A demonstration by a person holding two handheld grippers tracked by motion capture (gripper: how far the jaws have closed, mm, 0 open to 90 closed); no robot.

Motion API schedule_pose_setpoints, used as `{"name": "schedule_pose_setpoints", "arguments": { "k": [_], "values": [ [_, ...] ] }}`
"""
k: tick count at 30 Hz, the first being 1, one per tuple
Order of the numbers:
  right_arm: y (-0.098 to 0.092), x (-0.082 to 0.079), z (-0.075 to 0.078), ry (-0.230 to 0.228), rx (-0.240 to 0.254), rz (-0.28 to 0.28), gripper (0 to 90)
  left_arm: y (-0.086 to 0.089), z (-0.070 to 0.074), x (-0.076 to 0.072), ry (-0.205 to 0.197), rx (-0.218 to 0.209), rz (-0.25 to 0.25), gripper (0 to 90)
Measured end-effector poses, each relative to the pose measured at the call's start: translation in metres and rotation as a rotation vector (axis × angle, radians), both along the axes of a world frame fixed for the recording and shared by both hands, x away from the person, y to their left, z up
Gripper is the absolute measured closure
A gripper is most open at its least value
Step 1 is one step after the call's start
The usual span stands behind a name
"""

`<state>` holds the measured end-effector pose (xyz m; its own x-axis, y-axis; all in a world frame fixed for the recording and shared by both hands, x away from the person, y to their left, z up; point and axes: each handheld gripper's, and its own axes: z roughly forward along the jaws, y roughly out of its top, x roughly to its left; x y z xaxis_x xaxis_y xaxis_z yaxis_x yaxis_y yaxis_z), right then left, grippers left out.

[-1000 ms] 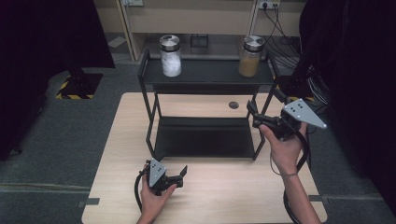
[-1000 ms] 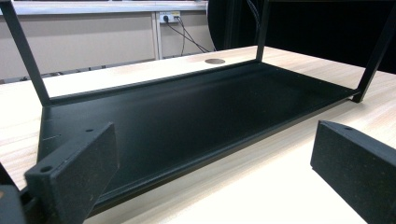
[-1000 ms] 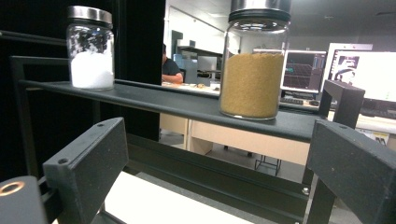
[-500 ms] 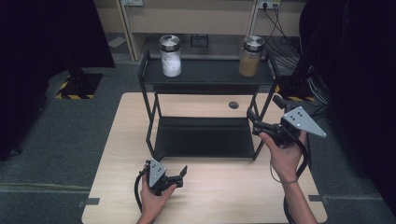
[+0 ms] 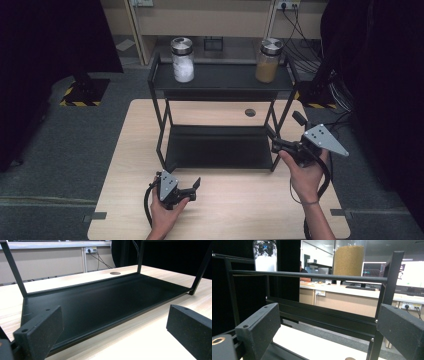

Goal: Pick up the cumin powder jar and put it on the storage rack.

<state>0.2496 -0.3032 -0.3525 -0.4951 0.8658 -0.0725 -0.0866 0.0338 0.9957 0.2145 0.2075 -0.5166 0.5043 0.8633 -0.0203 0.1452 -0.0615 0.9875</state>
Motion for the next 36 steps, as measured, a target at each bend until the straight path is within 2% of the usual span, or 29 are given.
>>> {"name": "schedule_pose_setpoints", "arguments": {
  "k": [15, 36],
  "values": [
    [-0.003, -0.005, -0.016, 0.029, 0.009, 0.001, 5.3, 0.0, 0.0, 0.0, -0.003, 0.003, 0.0, 0.3],
    [-0.004, -0.011, -0.029, 0.046, 0.016, -0.003, 5.3, -0.001, 0.0, -0.001, 0.001, 0.0, -0.005, 0.3]
  ]
}}
